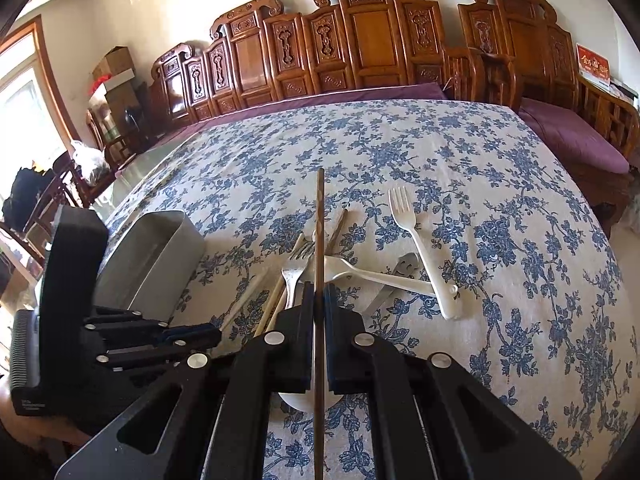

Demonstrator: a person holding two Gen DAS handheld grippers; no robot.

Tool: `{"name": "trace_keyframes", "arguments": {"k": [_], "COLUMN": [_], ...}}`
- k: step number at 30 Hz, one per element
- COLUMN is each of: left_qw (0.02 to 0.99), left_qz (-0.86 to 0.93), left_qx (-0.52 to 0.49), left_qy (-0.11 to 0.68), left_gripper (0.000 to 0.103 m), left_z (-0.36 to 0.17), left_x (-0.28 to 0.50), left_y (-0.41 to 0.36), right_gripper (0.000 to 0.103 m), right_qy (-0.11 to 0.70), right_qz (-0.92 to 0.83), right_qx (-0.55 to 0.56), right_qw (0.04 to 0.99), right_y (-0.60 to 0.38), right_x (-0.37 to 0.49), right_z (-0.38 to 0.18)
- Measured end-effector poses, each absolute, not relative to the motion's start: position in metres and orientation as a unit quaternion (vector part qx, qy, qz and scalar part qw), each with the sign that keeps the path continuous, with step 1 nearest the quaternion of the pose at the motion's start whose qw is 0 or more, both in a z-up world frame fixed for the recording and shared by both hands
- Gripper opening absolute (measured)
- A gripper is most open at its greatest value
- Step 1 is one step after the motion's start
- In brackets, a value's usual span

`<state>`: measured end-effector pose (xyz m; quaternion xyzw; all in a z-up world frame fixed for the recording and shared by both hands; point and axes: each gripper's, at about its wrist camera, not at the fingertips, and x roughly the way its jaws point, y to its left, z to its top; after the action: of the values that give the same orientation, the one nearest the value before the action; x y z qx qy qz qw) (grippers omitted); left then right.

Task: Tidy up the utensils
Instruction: 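Grasp a metal spoon with the left gripper while the right gripper holds the chopstick, then lower the metal spoon into the grey tray and open the left gripper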

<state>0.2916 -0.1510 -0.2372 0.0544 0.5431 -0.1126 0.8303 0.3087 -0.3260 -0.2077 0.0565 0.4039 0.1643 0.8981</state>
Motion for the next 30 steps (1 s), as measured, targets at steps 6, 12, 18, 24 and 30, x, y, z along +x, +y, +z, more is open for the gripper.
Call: {"name": "trace_keyframes", "arguments": {"k": [6,12,18,24,30], "left_qw": [0.839,0.854,0.87,0.877,0.872], "left_qz": [-0.121,-0.121,-0.118,-0.102,-0.074], "left_qx": [0.043,0.028,0.015,0.015,0.006], "left_qy": [0.528,0.506,0.479,0.47,0.483], "left_gripper": [0.001,0.002,0.002,0.002,0.002], "left_z": [-0.221,-0.195,-0.168,-0.164,-0.186], "left_x": [0.284,0.276,0.267,0.266,0.271], "left_y": [-0.141,-0.12,-0.094,-0.067,-0.035], "right_gripper": [0.006,0.006,0.006,0.006,0.006], "right_qy": [0.406,0.402,0.395,0.398,0.405], "right_qz": [0.167,0.178,0.202,0.224,0.238], "right_qx": [0.051,0.051,0.039,0.028,0.015], "right_qw": [0.897,0.897,0.895,0.889,0.883], "right_y": [-0.321,-0.312,-0.289,-0.264,-0.245], "right_x": [0.308,0.306,0.297,0.29,0.287], "right_z": [-0.209,-0.204,-0.197,-0.197,-0.202]}}
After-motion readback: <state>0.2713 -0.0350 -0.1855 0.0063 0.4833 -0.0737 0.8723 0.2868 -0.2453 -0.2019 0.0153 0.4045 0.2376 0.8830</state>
